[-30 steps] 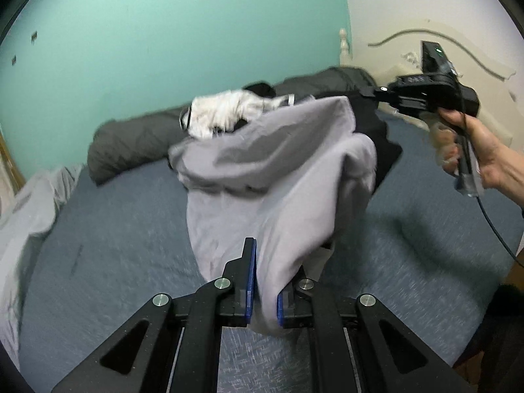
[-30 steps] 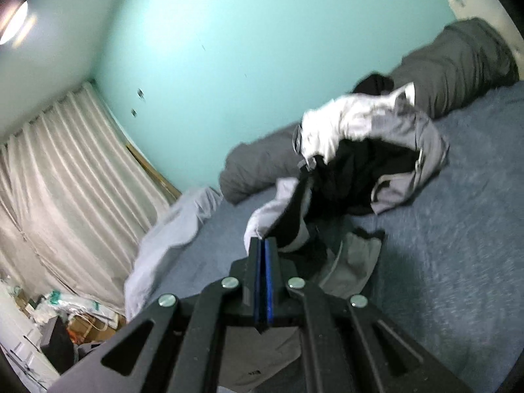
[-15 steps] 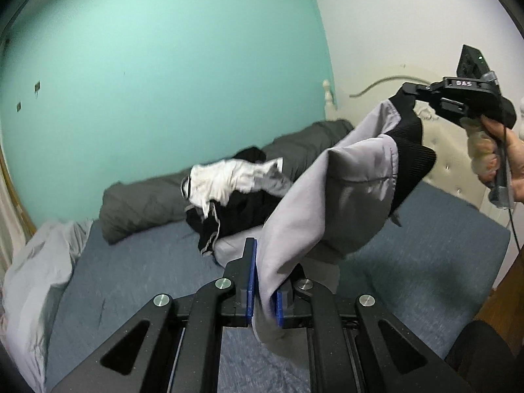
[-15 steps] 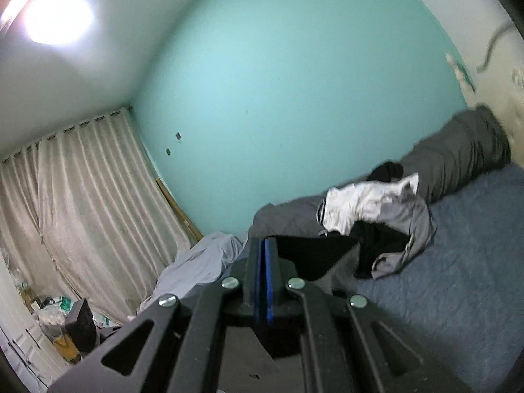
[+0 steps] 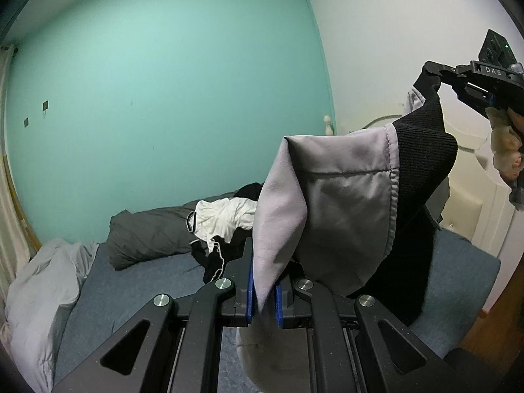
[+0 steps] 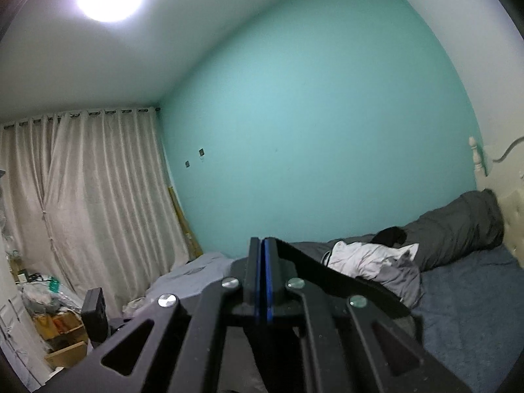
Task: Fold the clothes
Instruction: 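Raise the jacket high with both grippers to shake it out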
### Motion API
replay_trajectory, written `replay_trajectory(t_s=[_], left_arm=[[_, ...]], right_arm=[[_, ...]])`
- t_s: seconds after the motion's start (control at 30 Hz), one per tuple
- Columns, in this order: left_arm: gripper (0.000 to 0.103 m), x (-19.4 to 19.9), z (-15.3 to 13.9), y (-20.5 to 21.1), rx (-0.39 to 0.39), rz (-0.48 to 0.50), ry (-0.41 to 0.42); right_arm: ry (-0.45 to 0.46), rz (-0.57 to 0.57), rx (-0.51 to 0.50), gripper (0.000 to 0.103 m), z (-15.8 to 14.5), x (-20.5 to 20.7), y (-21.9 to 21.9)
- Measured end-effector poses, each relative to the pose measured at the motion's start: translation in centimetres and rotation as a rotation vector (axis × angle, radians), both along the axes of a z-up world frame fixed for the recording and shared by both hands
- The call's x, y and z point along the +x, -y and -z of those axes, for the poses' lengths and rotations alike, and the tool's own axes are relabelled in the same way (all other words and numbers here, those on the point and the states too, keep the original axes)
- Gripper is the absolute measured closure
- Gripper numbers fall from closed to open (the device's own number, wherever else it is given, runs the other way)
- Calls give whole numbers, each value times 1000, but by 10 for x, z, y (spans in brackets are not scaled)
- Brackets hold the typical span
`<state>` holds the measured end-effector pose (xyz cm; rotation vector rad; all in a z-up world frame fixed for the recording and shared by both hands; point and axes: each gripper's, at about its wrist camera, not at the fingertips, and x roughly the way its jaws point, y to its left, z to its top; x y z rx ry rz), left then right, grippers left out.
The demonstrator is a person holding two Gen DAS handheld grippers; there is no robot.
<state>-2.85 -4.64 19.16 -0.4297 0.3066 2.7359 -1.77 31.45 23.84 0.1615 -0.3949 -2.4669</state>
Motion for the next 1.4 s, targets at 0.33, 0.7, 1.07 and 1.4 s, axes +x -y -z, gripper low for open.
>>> replay_trajectory(t_s=[0.33, 0.7, 1.07, 1.4], left_arm=[[94, -7, 22, -11, 8, 21, 21], [94, 9, 15, -26, -4, 45, -3], [95, 62, -52, -34, 19, 68, -123], [95, 90, -88, -22, 38, 80, -148]], right_arm=[[38, 54, 26, 101, 38, -8, -17], [38, 118, 11, 101, 51, 9, -37], [-103, 180, 71, 101, -23, 76, -41], [-161, 200, 91, 101, -64, 110, -31]])
